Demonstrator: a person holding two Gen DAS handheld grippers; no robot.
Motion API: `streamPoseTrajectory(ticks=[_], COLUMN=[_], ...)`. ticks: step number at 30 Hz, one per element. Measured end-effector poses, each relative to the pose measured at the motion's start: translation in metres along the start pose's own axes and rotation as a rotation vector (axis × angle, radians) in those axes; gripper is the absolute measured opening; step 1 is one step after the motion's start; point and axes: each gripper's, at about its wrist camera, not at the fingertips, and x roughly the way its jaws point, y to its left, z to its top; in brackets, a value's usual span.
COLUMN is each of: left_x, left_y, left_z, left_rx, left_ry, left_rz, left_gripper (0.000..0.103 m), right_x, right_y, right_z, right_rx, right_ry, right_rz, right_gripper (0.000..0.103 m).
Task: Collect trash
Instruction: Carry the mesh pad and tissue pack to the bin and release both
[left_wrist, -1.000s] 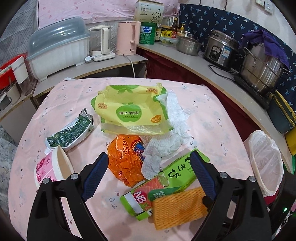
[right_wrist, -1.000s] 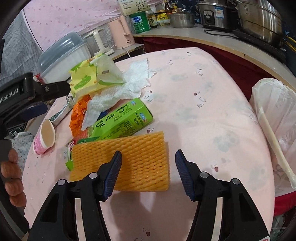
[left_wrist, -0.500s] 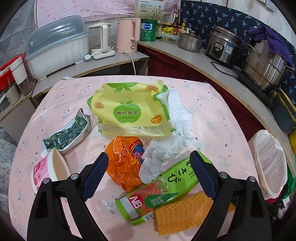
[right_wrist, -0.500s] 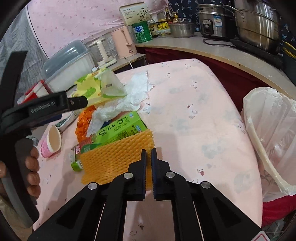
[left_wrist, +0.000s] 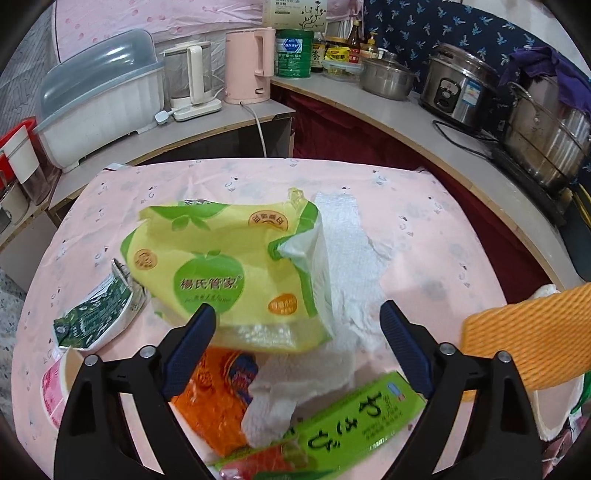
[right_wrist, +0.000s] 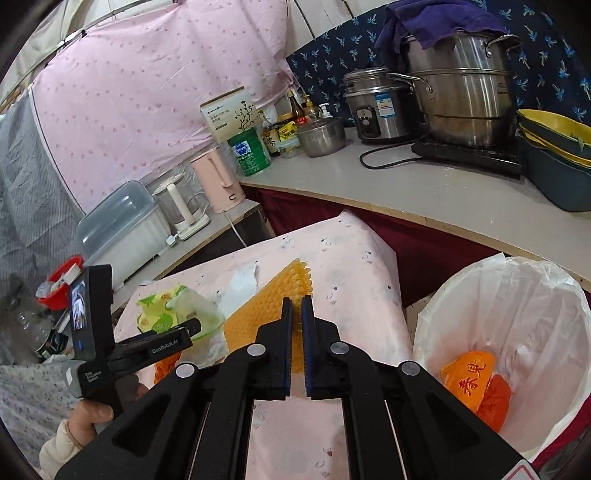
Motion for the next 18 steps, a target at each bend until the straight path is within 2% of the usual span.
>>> streamPoseTrajectory(ticks=[1, 3, 4, 5, 6, 7, 8, 12, 18], left_x=[0.005, 0.015, 0.017, 0.019, 0.019, 0.020, 0.020, 0.012, -0.016], left_y=[0.000, 0.000, 0.001, 0.001, 0.000, -0.001, -0.003, -0.008, -0.022], left_z=[0.001, 0.004, 0.004, 0.005, 0.005, 0.005, 0.004, 0.001, -0.001], left_rx=[-0.004, -0.012, -0.017, -0.017, -0.011, -0.002, 0.005, 0.018, 0.036], left_ry=[0.010, 0.029, 0.033, 0.035, 0.036, 0.037, 0.039, 0.019, -0.014], left_rz=[0.003, 0.005, 0.006, 0.004, 0.002, 0.001, -0.002, -0.007, -0.041], left_gripper=[0.075, 0.060, 0.057, 0.046, 0.030, 0.023, 0.013, 0.005, 0.005], right_x=[0.004, 0.013, 0.017, 0.021, 0.025, 0.027, 0.030, 0.035, 0.021], right_y=[-0.001, -0.002, -0.002, -0.002, -0.002, -0.003, -0.003, 0.000, -0.002], right_z=[0.002, 0.004, 0.004, 0.003, 0.002, 0.001, 0.000, -0.002, 0.004], right_rx=[0.003, 0.005, 0.007, 0.009, 0.011, 0.013, 0.016, 0.017, 0.027], right_ry=[0.000, 0.005, 0.011, 0.017, 0.023, 0.029, 0.036, 0.047, 0.013], right_rz=[-0.001, -0.006, -0.005, -0.004, -0.004, -0.002, 0.000, 0.005, 0.000], right_gripper=[0.005, 0.005, 0.005, 0.005, 0.005, 0.005, 0.005, 0.006, 0.005])
